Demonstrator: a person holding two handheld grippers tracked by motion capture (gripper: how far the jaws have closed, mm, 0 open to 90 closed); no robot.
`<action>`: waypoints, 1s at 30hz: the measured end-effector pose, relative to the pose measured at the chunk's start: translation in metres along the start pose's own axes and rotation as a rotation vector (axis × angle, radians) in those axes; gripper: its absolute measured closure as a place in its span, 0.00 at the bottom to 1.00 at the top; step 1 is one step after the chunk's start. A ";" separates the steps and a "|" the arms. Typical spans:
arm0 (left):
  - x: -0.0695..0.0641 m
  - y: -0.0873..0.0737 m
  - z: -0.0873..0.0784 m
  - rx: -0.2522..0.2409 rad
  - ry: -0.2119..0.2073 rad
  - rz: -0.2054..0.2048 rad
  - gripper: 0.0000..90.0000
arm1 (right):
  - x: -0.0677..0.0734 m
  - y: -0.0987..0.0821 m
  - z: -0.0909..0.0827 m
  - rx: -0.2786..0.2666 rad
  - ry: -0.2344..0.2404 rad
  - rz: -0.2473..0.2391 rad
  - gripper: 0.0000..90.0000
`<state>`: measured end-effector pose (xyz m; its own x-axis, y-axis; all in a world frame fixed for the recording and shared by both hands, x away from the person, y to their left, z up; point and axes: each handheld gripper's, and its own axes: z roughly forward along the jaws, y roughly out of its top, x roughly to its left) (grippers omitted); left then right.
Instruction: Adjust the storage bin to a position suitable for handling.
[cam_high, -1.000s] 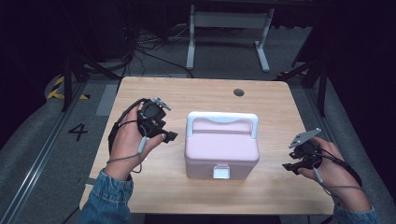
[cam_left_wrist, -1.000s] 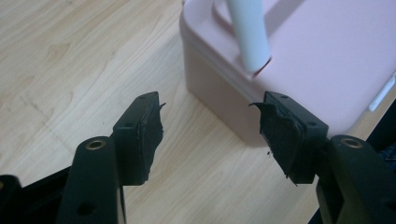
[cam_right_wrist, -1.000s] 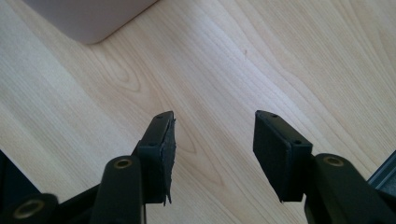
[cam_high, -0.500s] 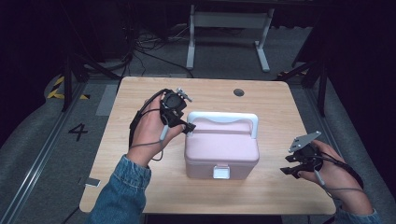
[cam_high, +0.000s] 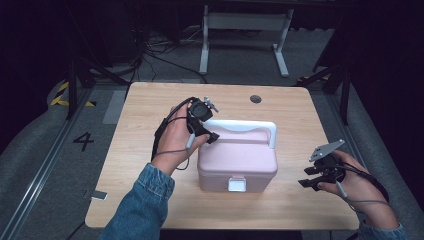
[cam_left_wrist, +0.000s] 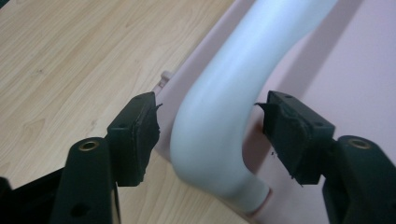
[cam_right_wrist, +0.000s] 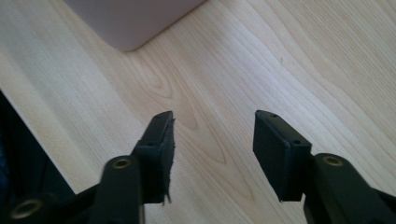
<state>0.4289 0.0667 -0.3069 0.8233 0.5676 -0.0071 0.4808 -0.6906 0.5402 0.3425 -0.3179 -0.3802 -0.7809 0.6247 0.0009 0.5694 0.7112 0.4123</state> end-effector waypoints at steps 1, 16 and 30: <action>0.000 0.000 0.001 -0.011 -0.005 -0.006 0.41 | 0.000 0.000 0.001 0.011 -0.002 0.009 0.54; -0.010 0.000 -0.009 -0.101 0.068 0.021 0.75 | -0.001 0.001 0.006 0.024 -0.001 0.010 0.54; -0.014 -0.001 -0.021 -0.139 0.045 0.028 0.75 | 0.001 -0.012 0.002 -0.032 0.000 0.073 0.55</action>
<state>0.4100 0.0690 -0.2898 0.8198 0.5708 0.0458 0.4089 -0.6396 0.6510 0.3349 -0.3251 -0.3866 -0.7378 0.6743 0.0317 0.6161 0.6535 0.4397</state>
